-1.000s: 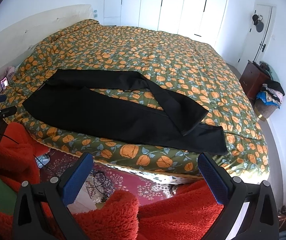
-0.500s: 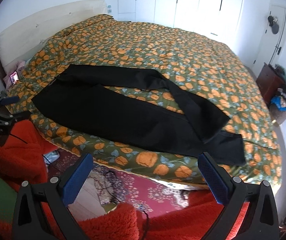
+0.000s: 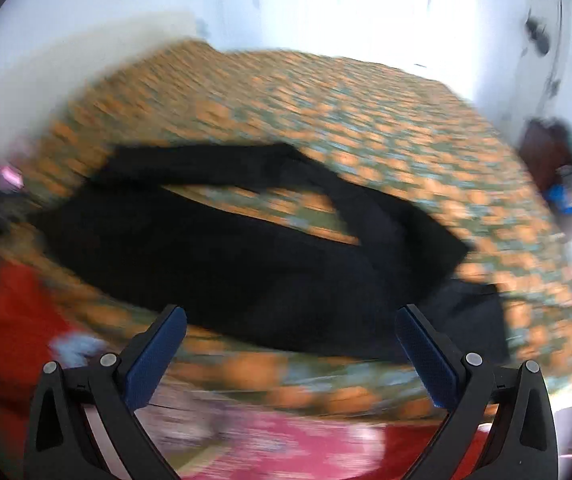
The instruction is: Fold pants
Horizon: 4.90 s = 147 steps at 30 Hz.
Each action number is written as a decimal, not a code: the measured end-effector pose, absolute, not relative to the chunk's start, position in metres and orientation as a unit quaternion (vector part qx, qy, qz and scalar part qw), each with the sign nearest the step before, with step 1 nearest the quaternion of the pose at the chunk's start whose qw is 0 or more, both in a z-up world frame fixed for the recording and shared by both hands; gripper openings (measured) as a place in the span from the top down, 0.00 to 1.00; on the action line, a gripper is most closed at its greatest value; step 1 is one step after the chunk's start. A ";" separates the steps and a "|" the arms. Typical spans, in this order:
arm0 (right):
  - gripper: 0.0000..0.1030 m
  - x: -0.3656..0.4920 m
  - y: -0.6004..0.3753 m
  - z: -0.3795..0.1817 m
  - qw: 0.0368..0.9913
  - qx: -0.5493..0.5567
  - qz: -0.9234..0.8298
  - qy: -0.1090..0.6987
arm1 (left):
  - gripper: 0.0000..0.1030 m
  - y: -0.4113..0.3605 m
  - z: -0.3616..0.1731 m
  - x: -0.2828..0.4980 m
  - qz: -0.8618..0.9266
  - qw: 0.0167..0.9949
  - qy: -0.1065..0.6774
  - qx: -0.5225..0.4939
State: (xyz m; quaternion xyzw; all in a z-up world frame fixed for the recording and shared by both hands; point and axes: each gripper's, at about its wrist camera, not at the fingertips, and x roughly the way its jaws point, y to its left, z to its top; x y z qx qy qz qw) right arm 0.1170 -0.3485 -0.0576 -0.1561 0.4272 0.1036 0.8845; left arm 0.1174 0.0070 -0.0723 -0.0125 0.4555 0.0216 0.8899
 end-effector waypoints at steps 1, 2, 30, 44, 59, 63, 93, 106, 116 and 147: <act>0.03 0.131 -0.357 -0.076 0.877 -0.196 0.084 0.431 | 0.01 0.009 -0.074 0.120 0.025 0.888 0.459 -0.021; 0.06 0.140 -0.363 -0.089 0.869 -0.223 0.080 0.434 | 0.01 0.011 -0.076 0.120 0.026 0.886 0.462 -0.026; 0.27 0.404 -0.606 -0.092 0.857 0.117 -0.009 0.501 | 0.01 -0.010 -0.110 0.140 0.049 0.855 0.517 -0.004; 0.17 0.545 -0.581 -0.115 0.843 0.075 0.143 0.513 | 0.01 -0.020 -0.140 0.156 0.065 0.823 0.565 0.008; 0.26 0.605 -0.585 -0.133 0.829 0.100 0.022 0.549 | 0.01 -0.013 -0.126 0.240 0.127 0.865 0.485 0.026; 0.28 0.567 -0.623 -0.174 0.808 0.223 0.007 0.545 | 0.01 0.006 -0.132 0.246 0.148 0.860 0.488 0.011; 0.29 0.450 -0.268 -0.175 0.838 0.008 0.248 0.486 | 0.00 0.188 -0.236 0.372 0.280 0.849 0.448 0.003; 0.00 0.442 -0.194 -0.229 0.856 -0.070 0.225 0.460 | 0.00 0.195 -0.240 0.370 0.258 0.854 0.450 -0.035; 0.00 0.439 -0.188 -0.230 0.861 -0.083 0.213 0.454 | 0.00 0.193 -0.240 0.369 0.258 0.854 0.450 -0.036; 0.02 0.432 -0.130 -0.170 0.762 0.069 0.386 0.515 | 0.00 0.193 -0.241 0.369 0.258 0.854 0.450 -0.036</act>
